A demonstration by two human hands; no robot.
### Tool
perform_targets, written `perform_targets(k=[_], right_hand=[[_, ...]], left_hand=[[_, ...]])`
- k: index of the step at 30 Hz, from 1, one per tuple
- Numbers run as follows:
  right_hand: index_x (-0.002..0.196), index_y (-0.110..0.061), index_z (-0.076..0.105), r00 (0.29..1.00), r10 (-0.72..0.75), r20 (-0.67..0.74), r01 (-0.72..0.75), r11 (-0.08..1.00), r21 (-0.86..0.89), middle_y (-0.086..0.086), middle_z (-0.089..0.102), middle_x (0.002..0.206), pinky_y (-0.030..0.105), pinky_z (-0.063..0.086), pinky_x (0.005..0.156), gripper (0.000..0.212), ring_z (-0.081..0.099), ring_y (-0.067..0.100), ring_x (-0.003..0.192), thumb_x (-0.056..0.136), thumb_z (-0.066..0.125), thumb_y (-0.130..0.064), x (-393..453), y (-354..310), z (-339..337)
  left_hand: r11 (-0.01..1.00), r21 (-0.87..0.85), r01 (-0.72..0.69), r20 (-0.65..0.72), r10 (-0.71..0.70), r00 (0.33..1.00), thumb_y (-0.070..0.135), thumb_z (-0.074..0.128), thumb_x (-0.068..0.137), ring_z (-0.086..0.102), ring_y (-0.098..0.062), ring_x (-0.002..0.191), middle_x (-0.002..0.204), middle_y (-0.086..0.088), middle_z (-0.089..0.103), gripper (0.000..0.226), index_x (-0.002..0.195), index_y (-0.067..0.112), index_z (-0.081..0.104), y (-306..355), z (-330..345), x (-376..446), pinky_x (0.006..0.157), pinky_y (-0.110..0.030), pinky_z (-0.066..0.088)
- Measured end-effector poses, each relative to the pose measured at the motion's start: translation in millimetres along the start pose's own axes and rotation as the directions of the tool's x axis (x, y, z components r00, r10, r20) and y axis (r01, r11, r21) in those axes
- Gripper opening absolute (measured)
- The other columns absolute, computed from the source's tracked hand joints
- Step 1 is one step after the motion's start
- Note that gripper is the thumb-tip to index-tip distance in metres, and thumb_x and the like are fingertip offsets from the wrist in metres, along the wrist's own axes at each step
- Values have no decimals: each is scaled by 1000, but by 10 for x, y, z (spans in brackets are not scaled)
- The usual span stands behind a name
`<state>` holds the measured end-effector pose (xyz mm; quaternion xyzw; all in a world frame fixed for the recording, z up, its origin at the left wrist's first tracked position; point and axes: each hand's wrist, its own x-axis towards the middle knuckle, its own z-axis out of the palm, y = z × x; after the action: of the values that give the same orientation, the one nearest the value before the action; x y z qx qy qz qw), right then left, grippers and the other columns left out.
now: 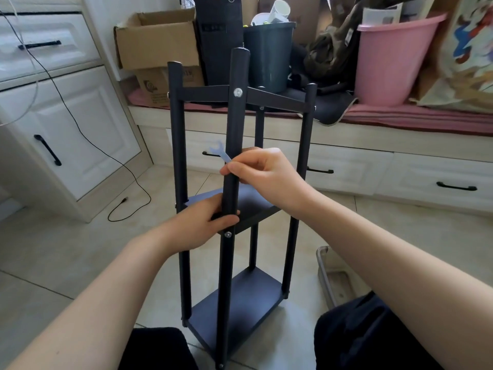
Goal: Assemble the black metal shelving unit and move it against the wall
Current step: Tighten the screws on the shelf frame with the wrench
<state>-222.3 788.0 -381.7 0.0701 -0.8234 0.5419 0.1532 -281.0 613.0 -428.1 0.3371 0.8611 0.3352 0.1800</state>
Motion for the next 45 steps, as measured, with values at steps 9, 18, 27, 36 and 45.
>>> perform_targets(k=[9, 18, 27, 36, 45], right_hand=[[82, -21, 79, 983, 136, -126, -156, 974, -163, -5, 70, 72, 38, 57, 75, 18, 63, 10, 72, 93, 65, -22, -301, 316, -122], [87, -5, 79, 843, 528, 108, -510, 846, -156, 0, 77, 76, 20, 56, 64, 12, 68, 8, 60, 90, 68, -6, -608, 880, 88], [94, -16, 79, 870, 493, 2, -482, 852, -204, -14, 63, 70, 11, 44, 55, 16, 56, 2, 66, 91, 69, -28, -480, 1027, 578], [90, -9, 78, 904, 426, 24, -401, 867, -296, 3, 69, 71, 6, 36, 54, 22, 56, 5, 64, 95, 64, -24, -296, 978, 682], [89, -6, 78, 969, 237, -68, -247, 921, -302, 7, 69, 69, 8, 41, 58, 21, 56, 5, 58, 97, 63, -18, -276, 1010, 773]], left_hand=[[998, 18, 57, -118, -54, 992, 33, 56, 102, 59, -15, 119, 125, 4, 63, 42, 139, 22, 40, -69, -119, 44, 102, -34, 46], [998, -29, 59, -83, -61, 995, 35, 55, 102, 54, -13, 128, 136, 6, 58, 50, 146, 28, 33, -133, -196, 77, 111, -38, 43], [992, -74, 101, -74, -107, 992, 39, 51, 103, 53, -11, 131, 137, 7, 61, 45, 142, 35, 30, -231, -251, 126, 102, -28, 38], [990, -82, 112, -77, -118, 990, 40, 51, 102, 55, -10, 127, 135, 9, 62, 33, 128, 44, 30, -268, -260, 164, 96, -25, 38], [992, -54, 114, -71, -118, 991, 39, 50, 103, 55, -5, 121, 134, 11, 62, 36, 133, 42, 31, -238, -261, 130, 80, -9, 37]])
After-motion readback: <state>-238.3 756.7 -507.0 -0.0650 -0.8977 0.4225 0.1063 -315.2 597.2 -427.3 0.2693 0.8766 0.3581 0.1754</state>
